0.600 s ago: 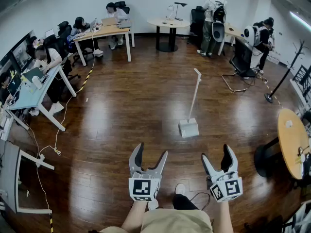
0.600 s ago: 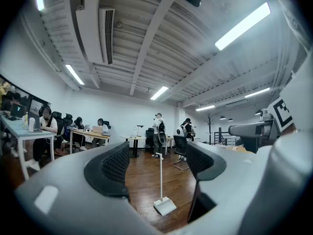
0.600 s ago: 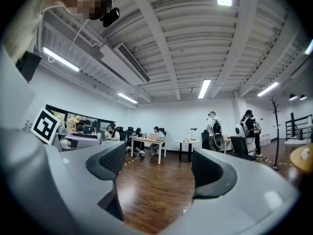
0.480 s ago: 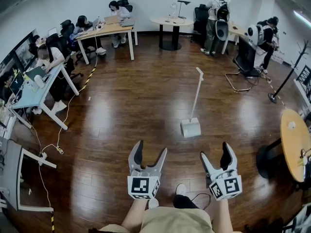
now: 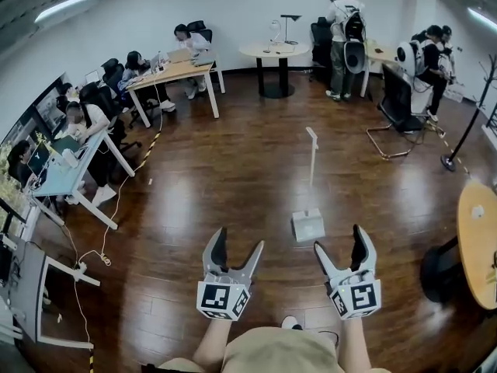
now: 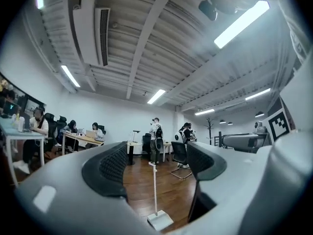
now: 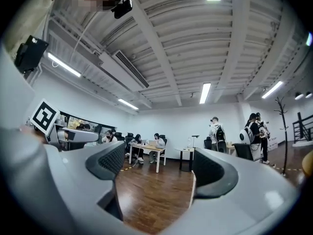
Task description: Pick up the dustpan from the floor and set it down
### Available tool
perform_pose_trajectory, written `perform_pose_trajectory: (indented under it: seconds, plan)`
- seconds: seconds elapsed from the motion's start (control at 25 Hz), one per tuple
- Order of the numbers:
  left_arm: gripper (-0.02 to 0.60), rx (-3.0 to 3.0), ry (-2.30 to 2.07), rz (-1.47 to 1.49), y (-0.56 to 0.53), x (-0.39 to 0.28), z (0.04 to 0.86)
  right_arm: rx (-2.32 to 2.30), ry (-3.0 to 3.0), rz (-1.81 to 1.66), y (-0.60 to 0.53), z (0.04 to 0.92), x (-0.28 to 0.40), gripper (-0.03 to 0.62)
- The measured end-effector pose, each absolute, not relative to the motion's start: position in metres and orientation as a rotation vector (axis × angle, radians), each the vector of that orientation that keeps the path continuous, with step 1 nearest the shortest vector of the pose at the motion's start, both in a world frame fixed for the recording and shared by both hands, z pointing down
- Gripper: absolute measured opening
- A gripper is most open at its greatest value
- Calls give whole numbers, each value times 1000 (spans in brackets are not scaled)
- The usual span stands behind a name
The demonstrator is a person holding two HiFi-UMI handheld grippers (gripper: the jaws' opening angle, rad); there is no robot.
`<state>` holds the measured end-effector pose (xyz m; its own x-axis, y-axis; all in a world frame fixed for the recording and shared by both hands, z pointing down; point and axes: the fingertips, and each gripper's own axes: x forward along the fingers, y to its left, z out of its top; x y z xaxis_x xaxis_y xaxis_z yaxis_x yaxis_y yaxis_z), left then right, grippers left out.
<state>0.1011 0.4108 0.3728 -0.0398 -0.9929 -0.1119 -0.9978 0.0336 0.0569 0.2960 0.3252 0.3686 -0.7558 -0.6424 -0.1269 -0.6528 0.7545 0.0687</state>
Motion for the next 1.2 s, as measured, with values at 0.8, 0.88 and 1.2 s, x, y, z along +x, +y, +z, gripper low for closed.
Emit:
perform_pose_trajectory:
  seconds: [0.8,0.88,1.2]
  plan:
    - [347,-2151,2241,48,298,77,392,-998,2902,62,215,402,257,437]
    - [347,-2146,2234,67,276,53,387,-1031,2906,67,192,400,238,437]
    - [347,-2097,2185,123,218,-39,358,-1102,2901,234,131,374,145,437]
